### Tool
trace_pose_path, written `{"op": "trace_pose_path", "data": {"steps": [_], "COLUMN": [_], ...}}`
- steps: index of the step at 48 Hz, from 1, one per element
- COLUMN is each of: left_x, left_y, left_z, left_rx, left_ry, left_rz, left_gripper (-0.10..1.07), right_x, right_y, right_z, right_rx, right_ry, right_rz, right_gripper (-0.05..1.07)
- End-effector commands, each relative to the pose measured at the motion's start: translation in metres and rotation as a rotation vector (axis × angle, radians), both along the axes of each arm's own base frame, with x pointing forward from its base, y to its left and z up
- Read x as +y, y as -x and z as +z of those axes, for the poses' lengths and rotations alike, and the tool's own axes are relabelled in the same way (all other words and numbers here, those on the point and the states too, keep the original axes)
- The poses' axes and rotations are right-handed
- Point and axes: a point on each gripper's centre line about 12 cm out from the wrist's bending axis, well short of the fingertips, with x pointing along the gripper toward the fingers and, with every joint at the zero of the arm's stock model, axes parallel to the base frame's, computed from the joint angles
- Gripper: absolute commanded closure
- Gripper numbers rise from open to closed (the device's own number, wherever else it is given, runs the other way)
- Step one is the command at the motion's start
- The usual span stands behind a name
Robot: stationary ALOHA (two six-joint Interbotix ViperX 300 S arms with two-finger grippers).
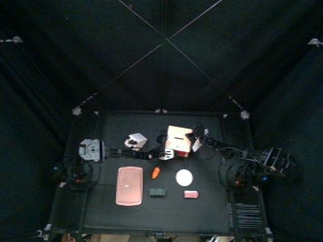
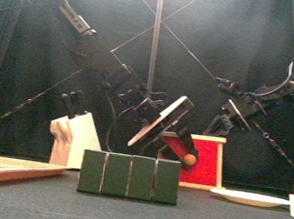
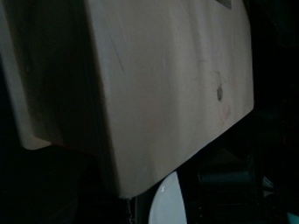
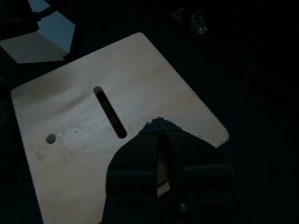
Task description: Open drawer
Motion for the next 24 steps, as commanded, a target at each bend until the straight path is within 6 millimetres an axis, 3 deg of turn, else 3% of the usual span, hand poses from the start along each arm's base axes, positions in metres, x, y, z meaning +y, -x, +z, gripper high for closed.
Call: {"op": "trace_pose_path", "data": {"steps": [1, 24], "left_x": [-0.0015, -0.0075], "left_y": [-0.0048, -0.0062], "left_z": [0.0156, 0.0232], "left_rx": [-0.036, -0.051], "left_ry": [-0.007, -0.022], "left_rz": [-0.005, -0.018], "left_gripper": [0.49, 0.50], "right_x": [-0.0001, -0.0003], "right_y": [-0.0010, -0.0014], "right_z": [0.0022, 0.0027], "right_rx": [0.000, -0.001], "right_ry": [0.000, 0.002], "right_rz": [0.002, 0.003], "right_gripper": [1.01, 1.01]}}
